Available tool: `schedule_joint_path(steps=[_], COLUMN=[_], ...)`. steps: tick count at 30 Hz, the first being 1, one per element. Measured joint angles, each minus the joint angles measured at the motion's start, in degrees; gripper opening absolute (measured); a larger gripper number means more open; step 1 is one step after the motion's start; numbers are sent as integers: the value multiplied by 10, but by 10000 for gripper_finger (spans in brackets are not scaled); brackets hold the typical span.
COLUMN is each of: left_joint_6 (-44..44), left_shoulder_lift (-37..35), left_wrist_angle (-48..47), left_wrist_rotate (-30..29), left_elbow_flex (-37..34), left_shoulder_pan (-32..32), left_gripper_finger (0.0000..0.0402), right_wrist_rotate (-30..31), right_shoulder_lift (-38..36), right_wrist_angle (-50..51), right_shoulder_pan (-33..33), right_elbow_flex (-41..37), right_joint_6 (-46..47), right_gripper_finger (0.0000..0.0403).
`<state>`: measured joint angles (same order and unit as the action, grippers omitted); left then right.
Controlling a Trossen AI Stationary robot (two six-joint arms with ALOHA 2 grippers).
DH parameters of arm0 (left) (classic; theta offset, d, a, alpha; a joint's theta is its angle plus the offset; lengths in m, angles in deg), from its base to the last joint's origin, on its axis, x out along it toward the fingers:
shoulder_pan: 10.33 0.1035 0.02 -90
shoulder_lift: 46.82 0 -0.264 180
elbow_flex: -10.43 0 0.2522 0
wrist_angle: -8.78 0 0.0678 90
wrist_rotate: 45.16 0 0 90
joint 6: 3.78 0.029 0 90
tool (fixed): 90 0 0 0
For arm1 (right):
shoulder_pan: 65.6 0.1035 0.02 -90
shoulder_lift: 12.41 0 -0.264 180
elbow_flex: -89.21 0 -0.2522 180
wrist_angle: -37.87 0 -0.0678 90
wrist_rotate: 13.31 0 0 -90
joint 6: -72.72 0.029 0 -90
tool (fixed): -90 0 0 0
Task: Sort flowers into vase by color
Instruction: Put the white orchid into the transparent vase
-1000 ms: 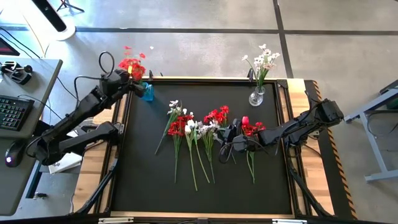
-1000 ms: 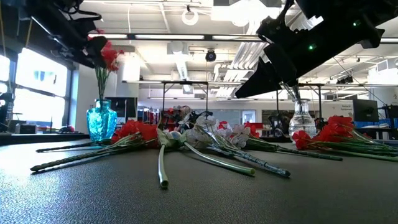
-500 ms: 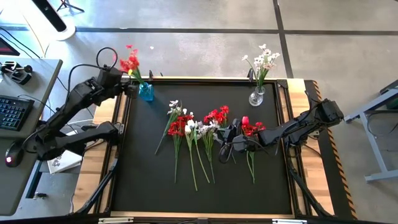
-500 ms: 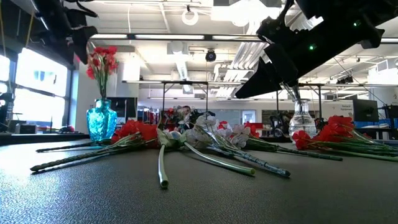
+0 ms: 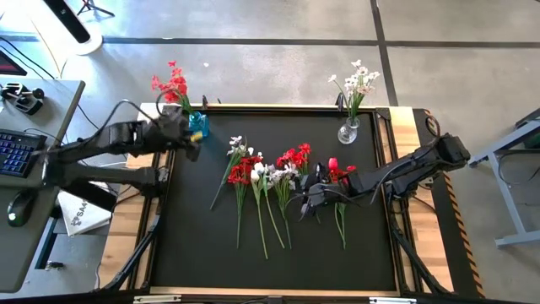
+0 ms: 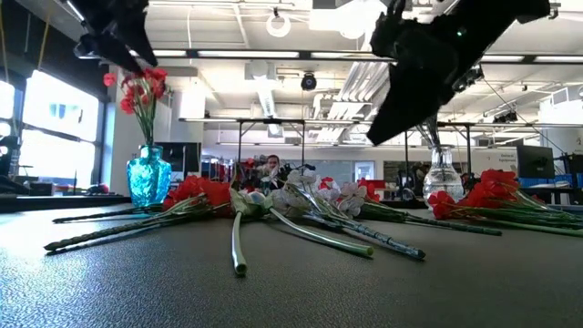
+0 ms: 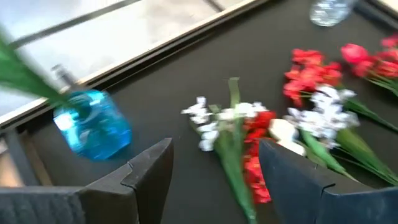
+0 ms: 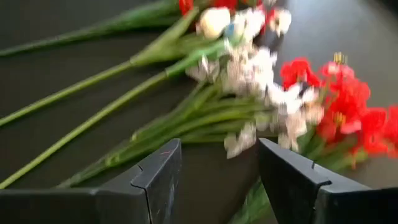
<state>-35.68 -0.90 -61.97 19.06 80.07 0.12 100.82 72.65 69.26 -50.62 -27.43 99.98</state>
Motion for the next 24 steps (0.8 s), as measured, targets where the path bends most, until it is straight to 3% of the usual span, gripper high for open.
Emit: schedule_joint_path(steps=[6, 11, 17, 24], left_joint_6=[-64, -129, -199, -209], left_shoulder_lift=[54, 117, 179, 221], left_wrist_angle=[20, 50, 141, 234], left_wrist_rotate=[-105, -168, -178, -185], left_elbow_flex=[0, -31, -108, -165], left_shoulder_pan=[-178, -273, -321, -326], left_gripper_finger=[214, 213, 213, 213], right_wrist_rotate=[-39, -40, -22, 24], right_shoulder_lift=[0, 0, 3, 20], right_wrist_angle=[73, 73, 39, -28], right_shoulder_pan=[0, 0, 0, 0], right_elbow_flex=[-11, -54, -74, -74], right_joint_6=[113, 201, 243, 233], right_gripper_finger=[212, 235, 245, 232])
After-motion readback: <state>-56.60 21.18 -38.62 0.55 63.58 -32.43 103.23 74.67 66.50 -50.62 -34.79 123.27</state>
